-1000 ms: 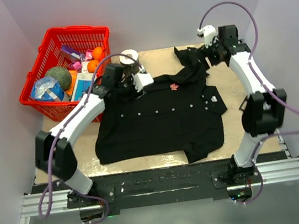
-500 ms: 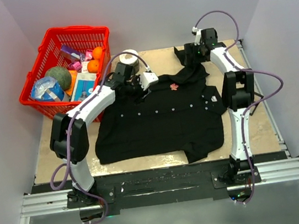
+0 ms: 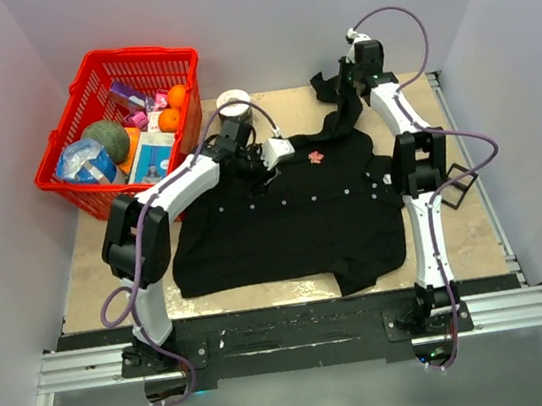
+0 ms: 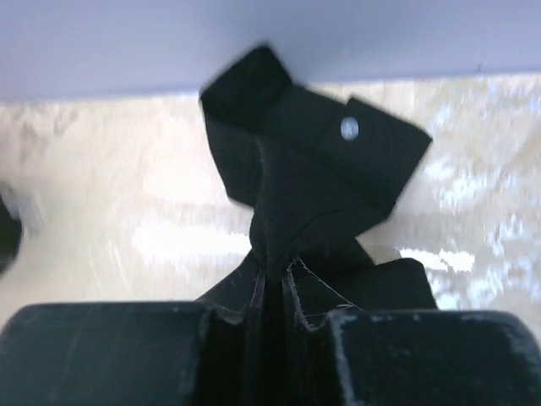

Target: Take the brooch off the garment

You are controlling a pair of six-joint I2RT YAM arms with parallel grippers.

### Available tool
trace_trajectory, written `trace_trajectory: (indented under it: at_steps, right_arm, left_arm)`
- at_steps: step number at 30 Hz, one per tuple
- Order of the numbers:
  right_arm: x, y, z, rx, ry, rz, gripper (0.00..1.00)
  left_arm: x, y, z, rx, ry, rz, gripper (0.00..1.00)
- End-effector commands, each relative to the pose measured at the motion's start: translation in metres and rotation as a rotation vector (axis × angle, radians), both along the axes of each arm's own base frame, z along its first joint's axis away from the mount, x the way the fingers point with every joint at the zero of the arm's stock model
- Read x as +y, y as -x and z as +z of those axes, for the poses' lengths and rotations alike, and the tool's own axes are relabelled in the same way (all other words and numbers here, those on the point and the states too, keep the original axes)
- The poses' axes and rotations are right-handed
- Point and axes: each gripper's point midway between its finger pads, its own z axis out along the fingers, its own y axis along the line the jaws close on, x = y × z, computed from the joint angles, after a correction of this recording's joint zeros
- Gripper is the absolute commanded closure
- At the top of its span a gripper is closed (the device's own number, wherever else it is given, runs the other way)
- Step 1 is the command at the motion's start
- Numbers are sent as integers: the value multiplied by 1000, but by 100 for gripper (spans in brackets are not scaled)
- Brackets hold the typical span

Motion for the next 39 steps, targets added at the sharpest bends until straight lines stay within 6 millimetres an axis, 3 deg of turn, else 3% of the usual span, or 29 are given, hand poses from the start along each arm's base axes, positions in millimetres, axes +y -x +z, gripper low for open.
trace_trajectory:
  at_steps: [1,3,7,12,16,18,19,20,21,22,23,24,25,26,28,29,30,31,32,34,35,37,39]
  right_arm:
    - [-1,-45,45,-215,-48,-166,86]
    - [1,-54,46,-259,-14,-226,78]
    - [-4,-66,48,-318,-20,-326,83]
    - [-13,-77,93,-474,-14,-444,91]
    - [-29,-76,128,-574,26,-511,89]
    - [-37,-73,136,-575,38,-513,58]
    - [-30,-73,137,-558,14,-446,48]
    - [-38,-66,154,-538,6,-412,38]
    - [-40,-61,141,-485,4,-362,20]
    - [-40,-55,140,-459,-15,-222,12]
    - [-46,-37,187,-514,-21,-182,6]
    - [-52,-24,146,-415,-5,-144,2]
    - [-71,-12,143,-397,31,-106,2]
    - [-79,13,139,-347,50,-95,1]
    - [-95,39,121,-264,112,-61,3]
    - [-95,62,87,-140,128,-34,4]
    - [-97,76,85,-107,153,-24,6]
    - [-100,89,71,-59,210,14,12]
    - [-99,113,39,52,213,40,16]
    - [-98,134,19,116,242,94,23]
    - [-95,149,-4,180,236,119,25]
    - [-94,160,-32,264,215,129,32]
    - [-85,165,-44,319,151,164,36]
  left_arm:
    - [-2,5,8,-14,-6,-34,49]
    - [1,10,5,-1,-13,-36,49]
    - [5,15,-1,17,-25,-30,49]
    - [4,20,-4,28,-34,-24,49]
    - [3,24,-5,31,-35,-31,49]
    - [5,24,-8,33,-43,-34,49]
    - [5,23,-8,24,-46,-34,49]
    - [5,22,-7,14,-50,-38,49]
    - [6,20,-5,7,-52,-36,49]
    - [6,16,-4,-9,-55,-28,49]
    - [7,12,1,-30,-55,-23,48]
    - [7,8,3,-47,-55,-19,48]
    - [8,5,5,-57,-58,-15,48]
    - [9,1,8,-72,-59,-14,47]
    - [15,-7,10,-98,-71,9,47]
    - [16,-12,11,-104,-72,18,47]
    - [17,-13,10,-104,-74,25,47]
    - [20,-16,11,-107,-73,32,47]
    - [21,-17,10,-105,-74,35,47]
    - [23,-17,9,-102,-75,35,47]
    - [26,-19,7,-99,-77,41,47]
    - [29,-21,7,-92,-77,50,47]
    - [32,-21,4,-79,-75,61,47]
